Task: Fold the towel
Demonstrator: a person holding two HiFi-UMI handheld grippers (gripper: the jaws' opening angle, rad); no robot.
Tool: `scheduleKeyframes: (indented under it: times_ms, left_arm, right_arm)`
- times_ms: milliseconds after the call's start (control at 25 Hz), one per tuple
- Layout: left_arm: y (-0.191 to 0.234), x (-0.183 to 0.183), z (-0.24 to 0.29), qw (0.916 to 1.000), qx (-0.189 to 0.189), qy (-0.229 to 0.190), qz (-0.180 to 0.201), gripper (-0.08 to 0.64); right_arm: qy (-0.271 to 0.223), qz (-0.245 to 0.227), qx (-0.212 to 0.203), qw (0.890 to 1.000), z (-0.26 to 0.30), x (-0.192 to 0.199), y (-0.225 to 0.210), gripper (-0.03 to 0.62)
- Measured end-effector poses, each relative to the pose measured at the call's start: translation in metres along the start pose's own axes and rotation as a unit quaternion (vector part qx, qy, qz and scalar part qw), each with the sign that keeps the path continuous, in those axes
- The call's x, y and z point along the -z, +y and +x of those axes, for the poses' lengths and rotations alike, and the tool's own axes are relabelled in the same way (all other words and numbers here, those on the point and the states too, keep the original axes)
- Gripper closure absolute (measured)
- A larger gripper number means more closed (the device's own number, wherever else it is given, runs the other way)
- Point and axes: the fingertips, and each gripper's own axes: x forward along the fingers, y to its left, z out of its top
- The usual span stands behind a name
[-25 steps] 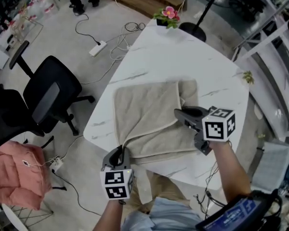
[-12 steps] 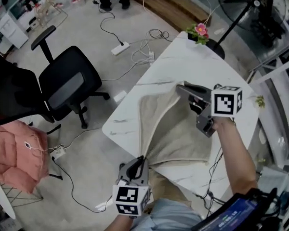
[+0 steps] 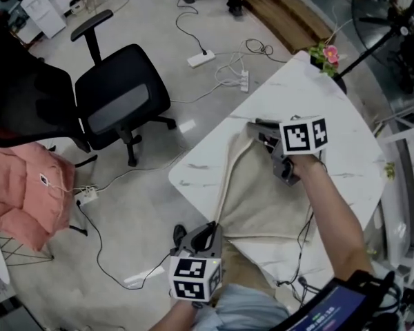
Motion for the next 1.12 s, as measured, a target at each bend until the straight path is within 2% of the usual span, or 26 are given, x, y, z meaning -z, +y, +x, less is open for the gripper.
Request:
scheduleKeyframes:
  times_ms: [120,280,440,520,560,720,840,960,1120]
  left_arm:
    - [0.01,0.011,0.003,0.9996,-0.006,0.012,-0.023,0.54]
    - [0.017,0.019,0.009,0.999,-0.007,0.02,-0.038,0.541]
    - [0.022,0.021,0.014,0.9989,-0.005,0.026,-0.038,0.545]
    - [0.024,0.021,0.015,0.999,-0.001,0.027,-0.036,0.545]
    - [0.024,0.02,0.015,0.999,0.003,0.028,-0.034,0.545]
    - [0.021,0.013,0.014,0.9986,0.031,0.018,-0.039,0.541]
    - [0.013,0.002,0.012,0.9968,0.061,0.005,-0.052,0.488]
    - [0.003,-0.007,0.011,0.9944,0.092,0.0,-0.051,0.434]
    - [-0.007,-0.013,0.005,0.9891,0.137,-0.008,-0.054,0.391]
  right_arm:
    - [0.033,-0.016,0.011,0.999,0.025,0.012,-0.009,0.541]
    - [0.067,-0.038,-0.016,0.997,0.035,0.02,0.003,0.398]
    - [0.112,-0.06,-0.048,0.991,0.022,0.034,0.022,0.38]
    - [0.138,-0.088,-0.04,0.986,0.016,0.046,0.024,0.376]
    - [0.136,-0.102,-0.031,0.985,0.009,0.047,0.023,0.377]
    - [0.062,-0.124,-0.013,0.99,-0.04,0.036,0.03,0.39]
    - [0.002,-0.124,0.015,0.992,-0.088,0.04,0.025,0.411]
    - [-0.039,-0.09,0.05,0.994,-0.136,0.065,0.01,0.428]
    - [-0.059,-0.043,0.087,0.994,-0.182,0.118,-0.004,0.434]
